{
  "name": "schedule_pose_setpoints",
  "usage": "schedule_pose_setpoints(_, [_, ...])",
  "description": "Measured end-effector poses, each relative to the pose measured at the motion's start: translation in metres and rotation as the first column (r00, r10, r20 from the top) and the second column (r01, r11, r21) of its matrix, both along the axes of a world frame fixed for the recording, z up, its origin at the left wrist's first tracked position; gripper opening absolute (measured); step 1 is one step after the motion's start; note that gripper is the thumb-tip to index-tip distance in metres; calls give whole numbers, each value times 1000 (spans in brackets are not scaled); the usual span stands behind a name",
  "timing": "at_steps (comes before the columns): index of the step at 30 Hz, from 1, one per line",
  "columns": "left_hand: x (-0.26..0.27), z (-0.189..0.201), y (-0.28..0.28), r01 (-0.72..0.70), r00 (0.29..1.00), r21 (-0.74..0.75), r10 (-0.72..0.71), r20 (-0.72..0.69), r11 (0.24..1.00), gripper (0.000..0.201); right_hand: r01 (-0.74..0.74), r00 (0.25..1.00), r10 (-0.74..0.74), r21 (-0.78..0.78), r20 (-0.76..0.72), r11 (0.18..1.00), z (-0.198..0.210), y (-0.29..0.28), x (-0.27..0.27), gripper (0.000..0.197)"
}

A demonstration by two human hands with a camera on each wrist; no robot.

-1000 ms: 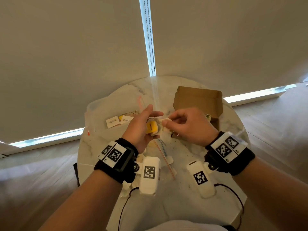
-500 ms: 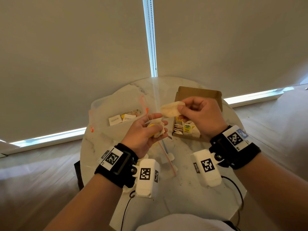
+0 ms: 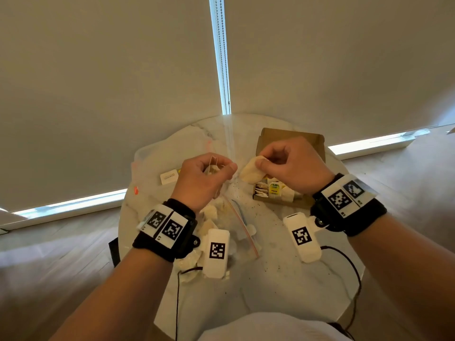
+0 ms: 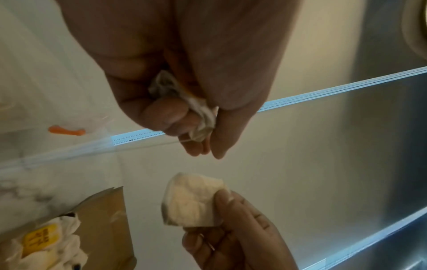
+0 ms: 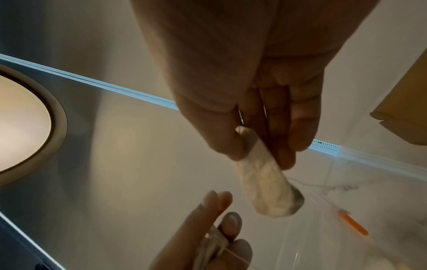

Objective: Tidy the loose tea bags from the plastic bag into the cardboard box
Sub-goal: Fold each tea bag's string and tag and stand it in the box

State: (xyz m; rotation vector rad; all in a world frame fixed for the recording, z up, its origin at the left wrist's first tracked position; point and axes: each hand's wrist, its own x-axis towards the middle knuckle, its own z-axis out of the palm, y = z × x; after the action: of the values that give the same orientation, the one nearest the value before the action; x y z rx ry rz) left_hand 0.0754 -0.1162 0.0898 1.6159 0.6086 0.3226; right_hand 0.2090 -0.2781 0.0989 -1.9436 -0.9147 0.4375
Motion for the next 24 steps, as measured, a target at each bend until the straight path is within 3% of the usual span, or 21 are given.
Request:
schedule_pose_setpoints(3, [2,6,0,3,1000,-43,-2,21,999,5,19,998,-17,-20,65,1000,-1,1,-1,9])
schedule_pose_setpoints(5, [3,9,-2,-11,1000,-158,14,16,987,11,4,995,-2,-22,95,1000,-1,1,-3,7])
schedule_pose_setpoints(10, [-1,12,-3,-1,997,-554,42,62,833,27,-156,986,156,7,55,988,3,-4,-11,7])
schedule_pose_setpoints(14, [1,13,-3,3,994,-629,65,85,778,53,-226,974,223,71,45,972,4,1,-19,4])
schedule_pose_setpoints(24, [2,8,-3,54,987,-694,67,146,718,64,-82,983,62,109,172,991,-3,15,-27,7])
